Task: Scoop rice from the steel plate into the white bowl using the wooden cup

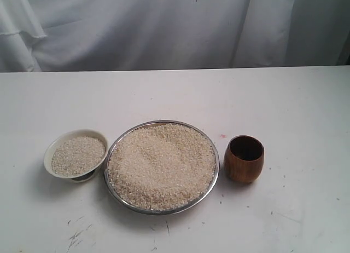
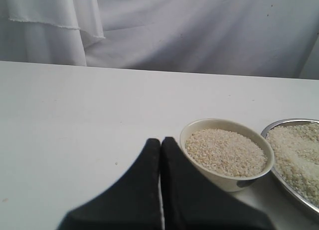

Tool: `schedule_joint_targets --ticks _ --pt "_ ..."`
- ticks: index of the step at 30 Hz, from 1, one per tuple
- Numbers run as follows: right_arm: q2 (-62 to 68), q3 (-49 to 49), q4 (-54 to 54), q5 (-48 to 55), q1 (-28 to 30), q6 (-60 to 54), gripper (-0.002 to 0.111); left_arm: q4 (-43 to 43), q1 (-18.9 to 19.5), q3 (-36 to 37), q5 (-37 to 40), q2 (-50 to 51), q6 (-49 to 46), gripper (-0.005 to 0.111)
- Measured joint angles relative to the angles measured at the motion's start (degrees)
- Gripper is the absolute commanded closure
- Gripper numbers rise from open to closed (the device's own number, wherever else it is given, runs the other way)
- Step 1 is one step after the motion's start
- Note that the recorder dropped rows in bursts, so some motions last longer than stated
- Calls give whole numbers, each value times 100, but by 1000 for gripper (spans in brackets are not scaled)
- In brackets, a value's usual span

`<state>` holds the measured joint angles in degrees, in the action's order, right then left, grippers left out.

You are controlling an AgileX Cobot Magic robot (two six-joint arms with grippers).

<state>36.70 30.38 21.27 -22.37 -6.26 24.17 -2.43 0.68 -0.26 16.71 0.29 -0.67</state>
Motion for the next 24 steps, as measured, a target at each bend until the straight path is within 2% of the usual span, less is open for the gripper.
schedule_joint_targets --ticks 6,9,12,18,24 --pt "1278 115 2551 -153 -69 1930 108 0 0 0 0 0 0 107" --pt "1840 -250 2930 -384 -260 2105 108 0 0 0 0 0 0 107" --pt "2348 -683 2542 -626 -519 1664 108 0 0 0 0 0 0 107" --pt "3101 -1397 728 -1338 -980 166 108 0 0 0 0 0 0 107" --pt "3746 -1596 627 -1795 -1275 6 108 0 0 0 0 0 0 107"
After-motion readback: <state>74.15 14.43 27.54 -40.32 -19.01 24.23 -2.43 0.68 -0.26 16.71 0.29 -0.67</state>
